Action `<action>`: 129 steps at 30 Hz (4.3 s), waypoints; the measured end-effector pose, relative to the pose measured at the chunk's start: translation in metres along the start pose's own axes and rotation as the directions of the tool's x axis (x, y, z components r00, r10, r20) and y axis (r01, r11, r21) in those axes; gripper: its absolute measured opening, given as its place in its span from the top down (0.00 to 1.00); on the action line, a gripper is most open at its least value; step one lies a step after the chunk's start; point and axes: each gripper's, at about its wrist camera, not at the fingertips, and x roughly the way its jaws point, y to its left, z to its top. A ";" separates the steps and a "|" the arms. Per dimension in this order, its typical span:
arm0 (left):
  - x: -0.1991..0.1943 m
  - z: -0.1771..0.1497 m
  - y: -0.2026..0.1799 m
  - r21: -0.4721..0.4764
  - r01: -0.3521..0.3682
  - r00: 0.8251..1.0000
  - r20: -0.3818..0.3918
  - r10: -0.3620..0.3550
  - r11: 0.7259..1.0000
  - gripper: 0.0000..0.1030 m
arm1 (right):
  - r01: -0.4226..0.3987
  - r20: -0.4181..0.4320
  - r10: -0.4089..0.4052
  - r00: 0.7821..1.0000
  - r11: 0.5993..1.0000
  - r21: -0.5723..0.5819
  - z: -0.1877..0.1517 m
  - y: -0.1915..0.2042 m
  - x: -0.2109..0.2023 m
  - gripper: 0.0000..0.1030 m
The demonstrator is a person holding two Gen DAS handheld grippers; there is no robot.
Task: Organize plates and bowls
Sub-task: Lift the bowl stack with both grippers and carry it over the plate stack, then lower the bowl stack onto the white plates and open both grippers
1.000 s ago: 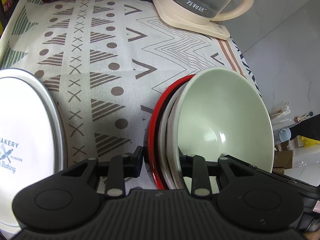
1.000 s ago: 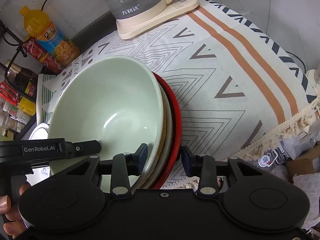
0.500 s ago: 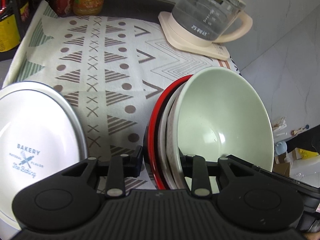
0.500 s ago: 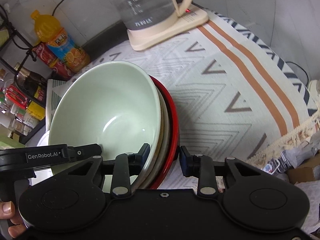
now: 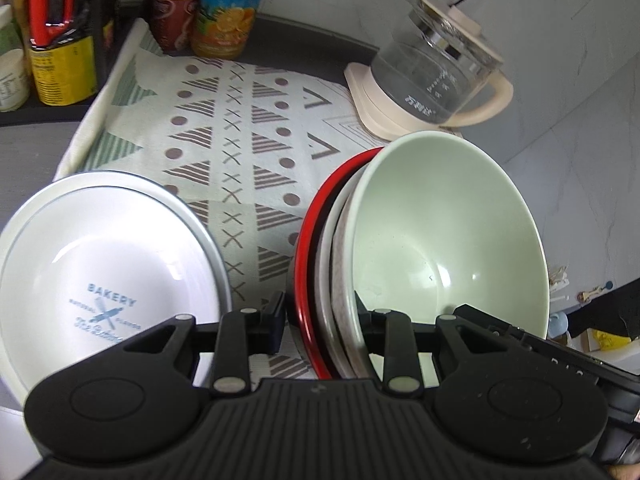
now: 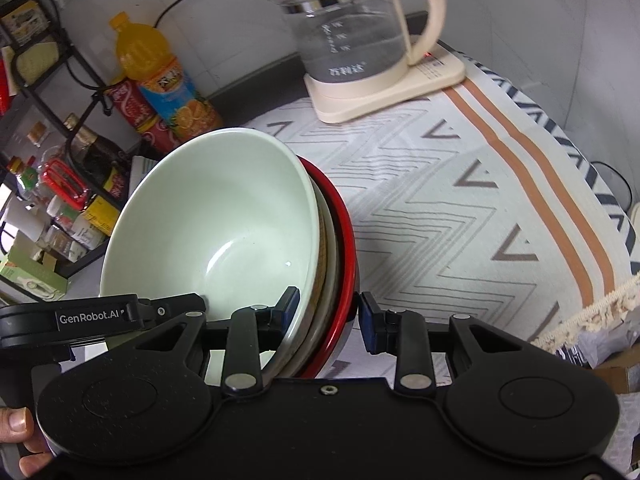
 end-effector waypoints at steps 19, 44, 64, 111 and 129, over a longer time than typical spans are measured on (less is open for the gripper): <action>-0.046 -0.002 0.040 -0.101 -0.050 0.994 0.089 0.059 0.994 0.72 | -0.075 0.014 0.077 0.997 0.991 -0.114 0.005 0.058 -0.005 0.69; -0.084 -0.016 0.107 -0.256 -0.142 0.977 0.120 0.177 0.956 0.71 | -0.179 -0.067 0.167 0.984 0.947 -0.266 -0.004 0.128 0.018 0.69; -0.073 -0.025 0.143 -0.350 -0.184 0.973 0.070 0.222 0.919 0.71 | -0.222 -0.171 0.174 0.970 0.920 -0.323 -0.018 0.159 0.054 0.69; -0.086 -0.026 0.151 -0.305 -0.217 0.961 0.099 0.258 0.927 0.22 | -0.162 -0.069 0.149 0.986 0.951 -0.265 -0.022 0.158 0.037 0.29; -0.110 -0.024 0.126 -0.183 -0.208 0.954 0.181 0.241 0.961 0.00 | -0.038 0.111 0.049 0.993 0.994 -0.099 -0.024 0.107 -0.017 0.00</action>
